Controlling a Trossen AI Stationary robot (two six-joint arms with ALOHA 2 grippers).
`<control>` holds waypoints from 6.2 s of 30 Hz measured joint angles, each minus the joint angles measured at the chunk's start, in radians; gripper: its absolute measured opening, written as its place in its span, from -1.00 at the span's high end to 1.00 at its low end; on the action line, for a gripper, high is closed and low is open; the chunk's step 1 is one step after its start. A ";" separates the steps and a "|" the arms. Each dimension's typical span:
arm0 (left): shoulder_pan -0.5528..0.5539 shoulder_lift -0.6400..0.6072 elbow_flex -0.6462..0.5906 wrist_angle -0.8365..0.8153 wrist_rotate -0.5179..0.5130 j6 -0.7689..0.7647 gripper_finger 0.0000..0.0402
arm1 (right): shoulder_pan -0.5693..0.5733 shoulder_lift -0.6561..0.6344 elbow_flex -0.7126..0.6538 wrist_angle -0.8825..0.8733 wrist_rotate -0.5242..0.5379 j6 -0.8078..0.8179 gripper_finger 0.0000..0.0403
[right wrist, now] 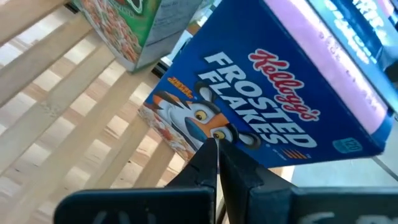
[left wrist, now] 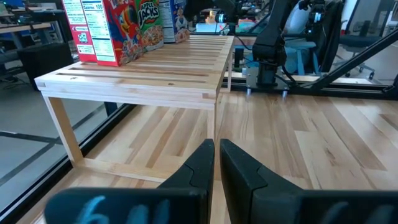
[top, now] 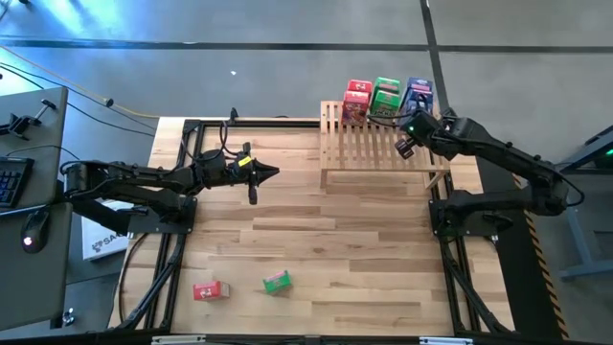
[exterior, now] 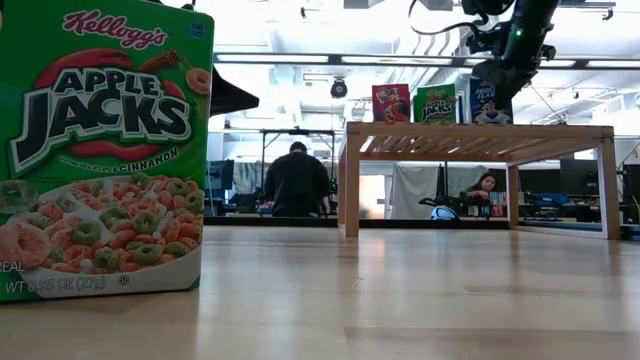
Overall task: Stack cereal on shelf
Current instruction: Put the blue cereal box on the shelf aligned with other blue cereal box, then put the green cereal box on the shelf aligned with other green cereal box
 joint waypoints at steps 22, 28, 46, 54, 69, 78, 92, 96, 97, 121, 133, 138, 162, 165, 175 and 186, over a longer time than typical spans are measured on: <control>0.000 0.000 0.000 0.000 0.001 -0.087 0.92 | 0.352 -0.222 -0.086 0.184 -0.204 -0.013 1.00; -0.037 0.000 0.000 0.000 0.001 -0.096 0.92 | 0.520 -0.282 -0.356 0.713 -0.350 -0.105 1.00; -0.529 0.000 0.201 -0.521 -0.459 -0.256 0.92 | 0.799 0.013 -0.636 1.451 -0.471 -0.225 0.96; -0.684 0.000 0.213 -0.577 -0.674 -0.356 0.92 | 0.865 0.276 -0.592 1.688 -0.570 -0.209 0.46; -0.705 0.000 0.185 -0.581 -0.750 -0.302 0.92 | 0.911 0.740 -0.060 1.560 -0.700 -0.085 -0.43; -0.703 0.000 0.138 -0.535 -0.761 -0.316 0.92 | 0.904 0.911 0.181 1.390 -0.712 -0.107 -0.43; -0.713 0.000 0.138 -0.492 -0.759 -0.297 0.92 | 0.906 0.974 0.225 1.325 -0.683 -0.106 -0.38; -0.715 0.000 0.138 -0.492 -0.761 -0.286 0.92 | 0.907 0.978 0.225 1.323 -0.698 -0.111 -0.22; -0.715 0.000 0.138 -0.492 -0.762 -0.286 0.92 | 0.907 0.978 0.225 1.330 -0.704 -0.115 -0.17; -0.826 0.000 0.139 -0.461 -0.896 -0.344 0.92 | 0.904 0.819 0.224 1.229 -0.707 -0.246 0.22; -0.802 0.066 0.139 -0.283 -0.863 -0.323 0.92 | 0.868 0.289 0.224 0.658 -0.316 -0.362 0.22; -0.743 0.094 0.139 -0.243 -0.789 -0.300 0.92 | 0.752 0.060 0.224 0.435 -0.271 -0.363 0.22; -0.613 0.095 0.139 -0.156 -0.588 -0.233 0.92 | -0.166 -0.187 -0.137 0.527 -0.864 -0.553 0.22; -0.613 0.095 0.139 -0.156 -0.588 -0.230 0.92 | -0.192 -0.166 -0.134 0.533 -0.860 -0.515 0.22; -0.613 0.095 0.139 -0.157 -0.547 -0.224 0.92 | -0.198 -0.150 -0.132 0.538 -0.759 -0.498 -0.02; -0.613 0.095 0.139 -0.156 -0.546 -0.216 0.92 | -0.161 -0.227 -0.083 0.600 -0.626 -0.528 -0.14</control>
